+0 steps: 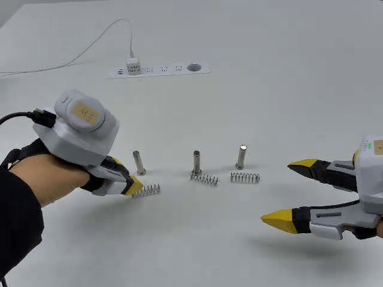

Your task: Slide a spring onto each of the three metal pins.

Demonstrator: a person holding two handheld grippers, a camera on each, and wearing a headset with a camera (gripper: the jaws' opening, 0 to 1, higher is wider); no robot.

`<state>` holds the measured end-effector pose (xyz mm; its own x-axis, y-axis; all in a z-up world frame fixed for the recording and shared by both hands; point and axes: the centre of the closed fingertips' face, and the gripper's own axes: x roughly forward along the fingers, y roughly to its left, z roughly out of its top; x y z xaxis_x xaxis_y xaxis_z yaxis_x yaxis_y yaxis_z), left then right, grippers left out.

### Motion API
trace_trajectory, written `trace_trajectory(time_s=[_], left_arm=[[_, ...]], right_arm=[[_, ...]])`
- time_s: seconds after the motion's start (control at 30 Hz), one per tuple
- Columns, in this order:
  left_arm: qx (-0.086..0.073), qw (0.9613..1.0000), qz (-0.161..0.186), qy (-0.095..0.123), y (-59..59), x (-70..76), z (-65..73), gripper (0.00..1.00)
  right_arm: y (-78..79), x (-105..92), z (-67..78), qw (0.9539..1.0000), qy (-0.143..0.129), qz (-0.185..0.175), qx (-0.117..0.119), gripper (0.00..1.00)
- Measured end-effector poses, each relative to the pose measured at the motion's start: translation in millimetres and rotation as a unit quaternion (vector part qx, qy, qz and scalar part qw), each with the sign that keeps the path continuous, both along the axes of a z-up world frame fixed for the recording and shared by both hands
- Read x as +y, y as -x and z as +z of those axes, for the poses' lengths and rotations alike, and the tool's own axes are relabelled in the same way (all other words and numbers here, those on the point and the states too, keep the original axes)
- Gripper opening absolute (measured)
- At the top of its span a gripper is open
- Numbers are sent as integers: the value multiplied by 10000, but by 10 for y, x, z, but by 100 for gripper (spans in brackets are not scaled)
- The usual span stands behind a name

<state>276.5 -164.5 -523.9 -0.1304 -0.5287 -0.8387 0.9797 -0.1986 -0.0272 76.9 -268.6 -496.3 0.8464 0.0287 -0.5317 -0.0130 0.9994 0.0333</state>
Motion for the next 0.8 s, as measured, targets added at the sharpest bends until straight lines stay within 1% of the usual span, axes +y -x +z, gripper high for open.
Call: trace_trajectory(time_s=[0.13, 0.2, 0.27, 0.33, 0.4, 0.47, 0.53, 0.7, 0.8], left_arm=[[69, 9998, -155, 48, 63, 15, -30, 23], [70, 9997, -246, 54, 91, 19, -51, 23], [5, 9993, -365, 38, 108, 26, -87, 23], [-125, 9987, -499, 26, 110, 30, -120, 23], [-235, 9981, -575, -37, 100, 44, -160, 23], [-297, 9976, -625, -63, 91, 52, -189, 22], [-324, 9973, -661, -84, 89, 62, -201, 21], [-333, 9969, -710, -53, 86, 67, -195, 17], [-375, 9963, -767, -34, 90, 75, -193, 14]], right_arm=[[-6, 11, -4, 10000, -3, 21, 12, 72], [-9, 16, -2, 10000, -6, 26, 9, 72], [-13, 24, -1, 10000, -8, 31, 13, 72], [-14, 31, 0, 10000, -12, 30, 18, 72], [-16, 39, 2, 10000, -16, 32, 20, 72], [-16, 42, 2, 10000, -16, 30, 24, 72], [-16, 42, 4, 10000, -17, 21, 20, 72], [-11, 42, -2, 10000, -22, 15, 29, 72], [-11, 38, 0, 10000, -17, 14, 25, 72]])
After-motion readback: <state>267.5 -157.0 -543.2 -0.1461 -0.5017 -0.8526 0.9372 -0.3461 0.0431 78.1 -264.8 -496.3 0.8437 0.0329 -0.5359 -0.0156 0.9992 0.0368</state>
